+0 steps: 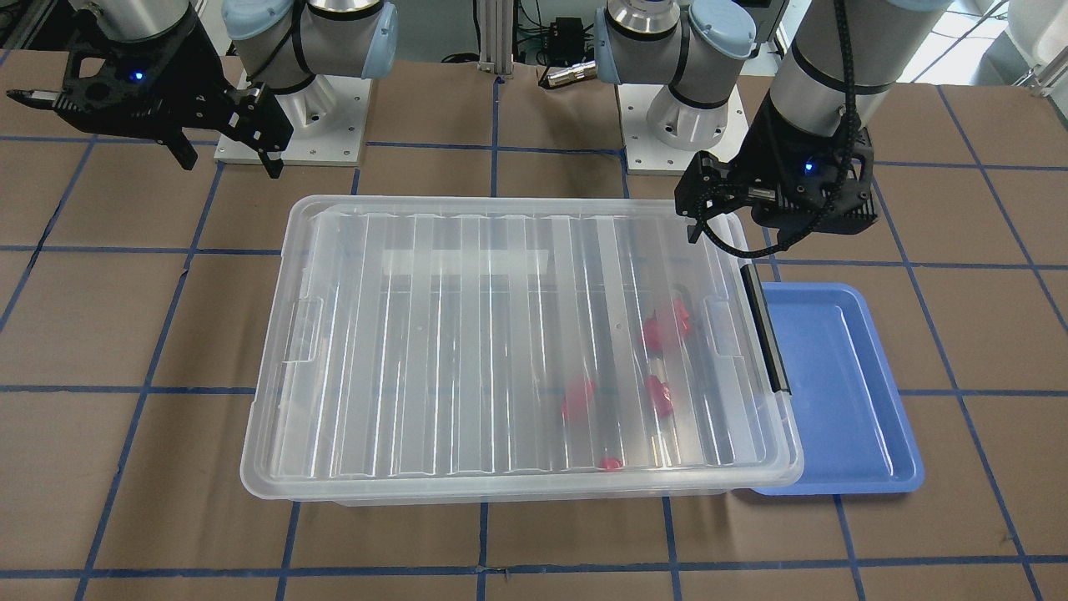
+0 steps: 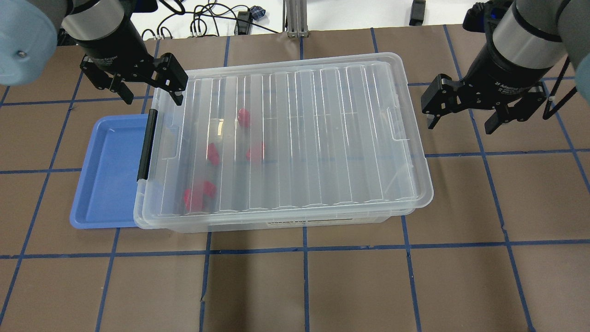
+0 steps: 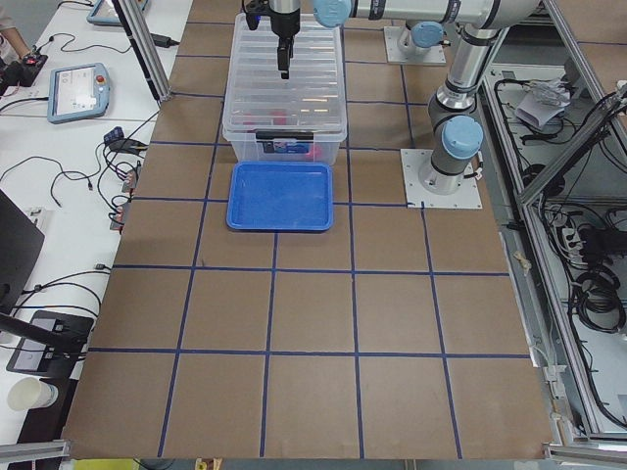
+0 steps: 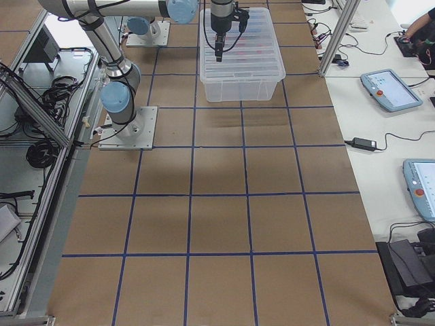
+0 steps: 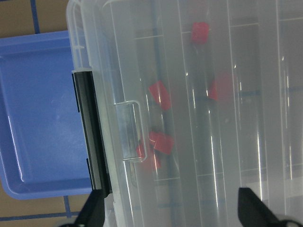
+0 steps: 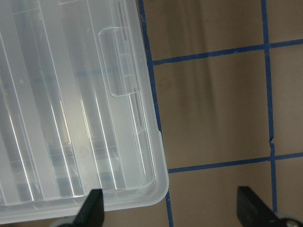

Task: Place red block in blue tray from box

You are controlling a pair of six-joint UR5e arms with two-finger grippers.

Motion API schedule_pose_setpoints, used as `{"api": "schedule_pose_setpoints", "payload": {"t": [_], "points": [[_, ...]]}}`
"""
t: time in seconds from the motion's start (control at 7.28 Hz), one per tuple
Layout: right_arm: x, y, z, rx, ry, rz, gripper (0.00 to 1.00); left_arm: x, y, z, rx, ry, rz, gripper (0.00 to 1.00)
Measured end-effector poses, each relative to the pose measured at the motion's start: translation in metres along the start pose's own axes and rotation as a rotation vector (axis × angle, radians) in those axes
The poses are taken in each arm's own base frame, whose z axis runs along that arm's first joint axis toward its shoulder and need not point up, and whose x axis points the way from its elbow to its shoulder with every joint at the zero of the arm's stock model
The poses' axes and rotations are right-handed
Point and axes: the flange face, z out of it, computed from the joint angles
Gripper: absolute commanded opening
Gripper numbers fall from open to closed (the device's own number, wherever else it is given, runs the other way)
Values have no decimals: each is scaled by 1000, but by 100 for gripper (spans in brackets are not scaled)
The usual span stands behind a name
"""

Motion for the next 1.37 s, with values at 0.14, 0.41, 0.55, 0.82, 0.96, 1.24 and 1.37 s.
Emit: {"api": "schedule_pose_setpoints", "payload": {"t": [0.14,0.41,0.55,0.82,0.96,1.24,1.37], "points": [[0,0,0,0,1,0,100,0,-1,0,1,0,0,100],[0,-1,1,-1,3,0,100,0,-1,-3,7,1,-1,100],[0,-1,2,-4,3,0,100,0,0,-2,4,1,-1,100],[2,-2,5,-19,1,0,100,0,3,0,1,1,0,100],[4,-3,9,-26,1,0,100,0,2,-1,2,0,0,100],[6,-6,31,-62,2,-1,100,0,0,-3,6,0,-1,100],[6,-15,44,-68,2,-1,100,0,1,-2,4,0,-1,100]]}}
